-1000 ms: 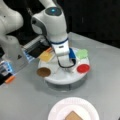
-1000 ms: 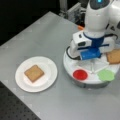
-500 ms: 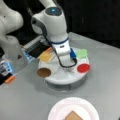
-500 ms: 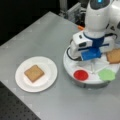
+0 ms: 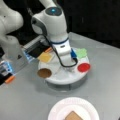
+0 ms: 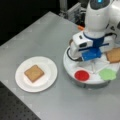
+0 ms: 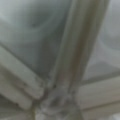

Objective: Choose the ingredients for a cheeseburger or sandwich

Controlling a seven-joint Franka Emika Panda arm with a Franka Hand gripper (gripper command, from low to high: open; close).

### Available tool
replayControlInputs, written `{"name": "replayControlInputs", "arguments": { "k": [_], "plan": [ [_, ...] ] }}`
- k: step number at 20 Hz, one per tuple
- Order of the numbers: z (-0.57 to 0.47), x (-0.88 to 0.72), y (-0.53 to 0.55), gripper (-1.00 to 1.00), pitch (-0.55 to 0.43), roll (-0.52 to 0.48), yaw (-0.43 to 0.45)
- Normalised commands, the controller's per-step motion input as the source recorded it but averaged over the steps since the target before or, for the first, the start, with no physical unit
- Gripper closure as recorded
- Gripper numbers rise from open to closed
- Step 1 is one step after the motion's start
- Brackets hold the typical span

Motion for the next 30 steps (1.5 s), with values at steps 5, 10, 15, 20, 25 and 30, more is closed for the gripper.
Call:
{"name": "replayControlInputs", "arguments": {
  "k": [5,10,15,20,25,30],
  "plan": [
    [0.04,0.10,-0.15,-1.00,-0.019,0.094,0.248],
    [0.06,0.10,-0.16,-1.00,0.007,0.090,0.268],
    [0.09,0.10,-0.15,-1.00,0.023,0.097,0.247],
    [0.09,0.10,-0.12,-1.00,0.034,0.116,0.154],
    [0.08,0.10,-0.10,-1.00,0.040,0.119,0.105],
    [0.08,0.09,-0.08,-1.00,0.057,0.119,0.076]
  ]
}}
